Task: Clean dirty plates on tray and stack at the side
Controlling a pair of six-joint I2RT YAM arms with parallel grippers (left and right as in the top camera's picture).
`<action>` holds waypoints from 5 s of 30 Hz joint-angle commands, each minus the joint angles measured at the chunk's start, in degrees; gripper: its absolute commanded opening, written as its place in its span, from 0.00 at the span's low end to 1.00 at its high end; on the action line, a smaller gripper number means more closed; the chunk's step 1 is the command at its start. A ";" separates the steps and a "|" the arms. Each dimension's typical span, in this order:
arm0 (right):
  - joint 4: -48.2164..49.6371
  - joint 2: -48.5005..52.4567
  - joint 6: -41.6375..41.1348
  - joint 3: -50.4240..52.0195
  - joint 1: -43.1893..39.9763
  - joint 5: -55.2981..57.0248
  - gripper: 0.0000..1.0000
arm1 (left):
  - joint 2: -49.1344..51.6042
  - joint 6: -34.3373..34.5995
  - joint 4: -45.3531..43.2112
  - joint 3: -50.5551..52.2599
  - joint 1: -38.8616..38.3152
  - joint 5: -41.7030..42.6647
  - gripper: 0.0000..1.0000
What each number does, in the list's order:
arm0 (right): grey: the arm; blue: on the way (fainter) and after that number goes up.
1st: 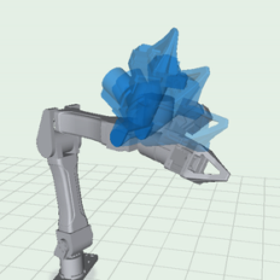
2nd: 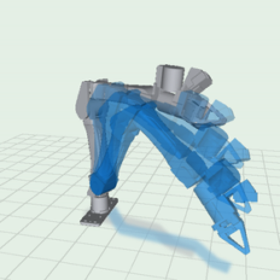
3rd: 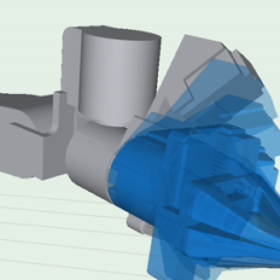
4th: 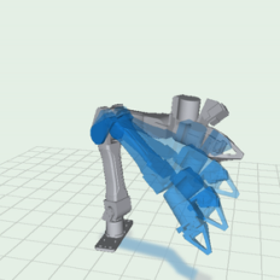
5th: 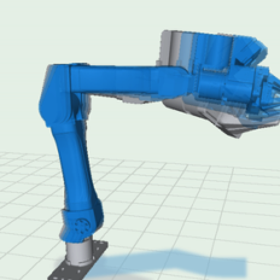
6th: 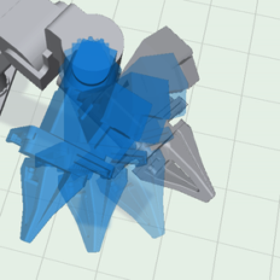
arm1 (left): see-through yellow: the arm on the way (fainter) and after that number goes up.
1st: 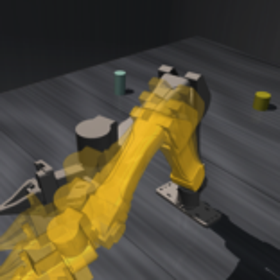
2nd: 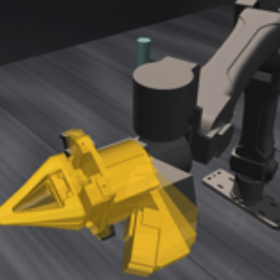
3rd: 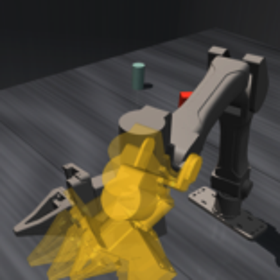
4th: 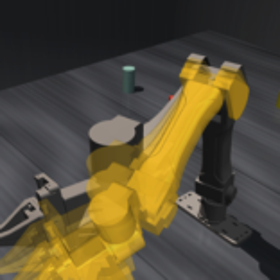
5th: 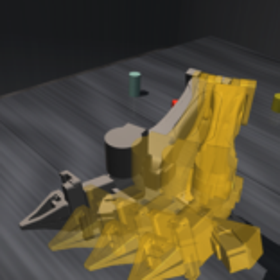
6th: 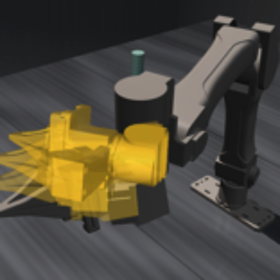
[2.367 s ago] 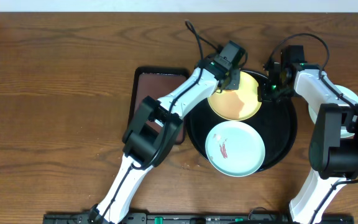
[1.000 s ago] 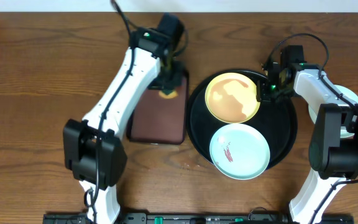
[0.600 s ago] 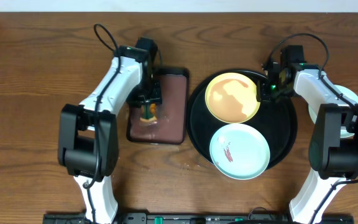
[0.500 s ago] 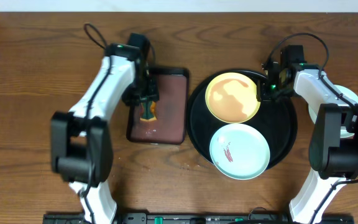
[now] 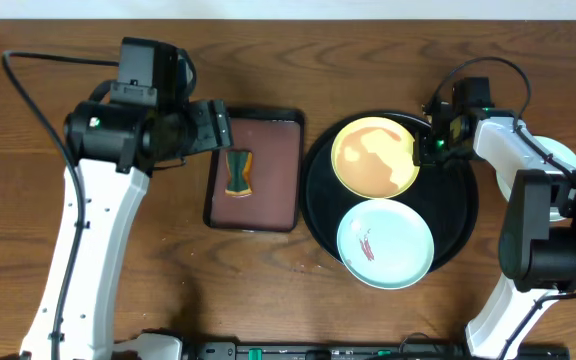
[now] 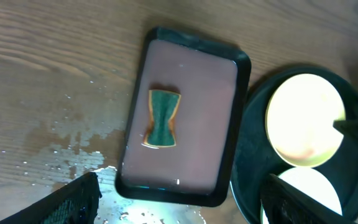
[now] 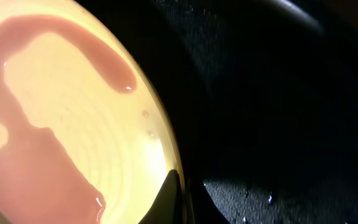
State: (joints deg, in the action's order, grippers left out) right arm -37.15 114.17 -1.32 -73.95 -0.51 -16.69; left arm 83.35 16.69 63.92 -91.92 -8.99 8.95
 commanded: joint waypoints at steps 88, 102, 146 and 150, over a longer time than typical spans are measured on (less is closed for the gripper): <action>20.15 -14.84 24.35 -14.45 49.37 62.38 0.01 | -0.61 -0.15 0.13 -0.52 0.46 -1.77 0.84; 20.44 -14.82 26.91 -14.45 49.99 64.32 0.01 | -0.61 -0.17 0.13 -0.52 0.46 -1.77 0.84; 13.57 -14.45 23.56 -14.45 47.23 63.54 0.01 | -0.61 -0.15 0.13 -0.52 0.46 -1.77 0.85; 16.46 -14.45 27.98 -14.45 47.67 67.45 0.01 | -0.61 -0.17 0.13 -0.52 0.46 -1.77 0.84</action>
State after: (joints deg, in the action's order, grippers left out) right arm -21.76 99.74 19.03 -87.48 46.57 45.67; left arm 83.13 16.67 64.05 -91.92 -8.99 8.16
